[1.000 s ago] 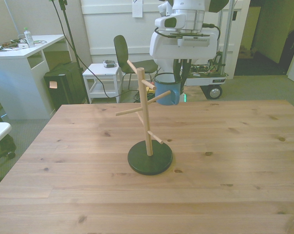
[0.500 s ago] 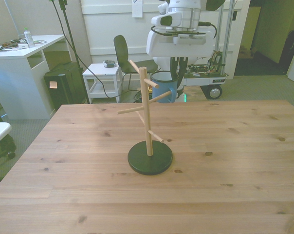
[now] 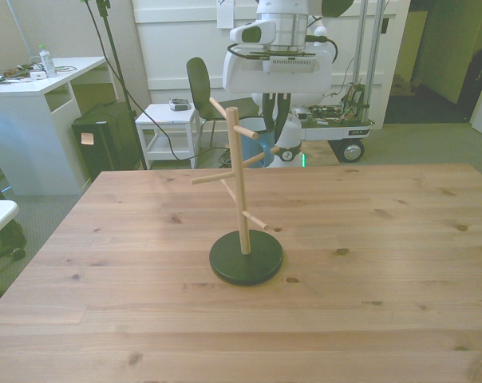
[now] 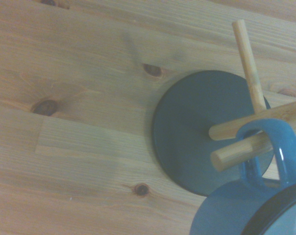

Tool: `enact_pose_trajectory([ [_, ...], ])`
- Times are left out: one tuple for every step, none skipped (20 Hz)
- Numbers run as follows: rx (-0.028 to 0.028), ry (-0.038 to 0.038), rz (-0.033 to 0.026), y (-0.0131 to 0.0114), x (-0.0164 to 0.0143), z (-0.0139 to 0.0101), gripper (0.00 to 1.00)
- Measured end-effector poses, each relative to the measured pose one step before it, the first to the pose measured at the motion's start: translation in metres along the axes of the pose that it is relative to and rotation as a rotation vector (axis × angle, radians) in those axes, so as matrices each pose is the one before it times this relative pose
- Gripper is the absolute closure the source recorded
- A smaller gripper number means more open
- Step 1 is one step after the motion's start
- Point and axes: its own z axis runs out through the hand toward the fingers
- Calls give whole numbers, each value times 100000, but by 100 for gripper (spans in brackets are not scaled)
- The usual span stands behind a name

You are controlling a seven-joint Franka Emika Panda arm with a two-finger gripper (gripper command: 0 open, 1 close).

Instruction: Hang the mug

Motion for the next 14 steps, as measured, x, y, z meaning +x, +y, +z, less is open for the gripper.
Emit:
enact_pose_trajectory([
  [256, -231, 141, 280, 185, 81, 100],
  [126, -140, 144, 220, 168, 53, 100],
  [144, -40, 254, 151, 156, 3, 100],
  [292, -40, 451, 101, 163, -31, 0],
  [451, -146, 569, 66, 167, -33, 0],
  [64, 2, 269, 43, 126, 1, 0],
  [-61, -40, 154, 33, 93, 46, 0],
  [-23, -13, 81, 23, 37, 16, 0],
  [15, 28, 50, -3, 6, -15, 0],
  [25, 50, 25, -1, 7, -27, 0],
  [18, 37, 10, -1, 5, -21, 0],
  [2, 6, 32, 0, 1, -2, 0],
  [-2, 0, 38, -2, -1, -1, 0],
  [19, 41, 17, -10, -10, -24, 0],
])
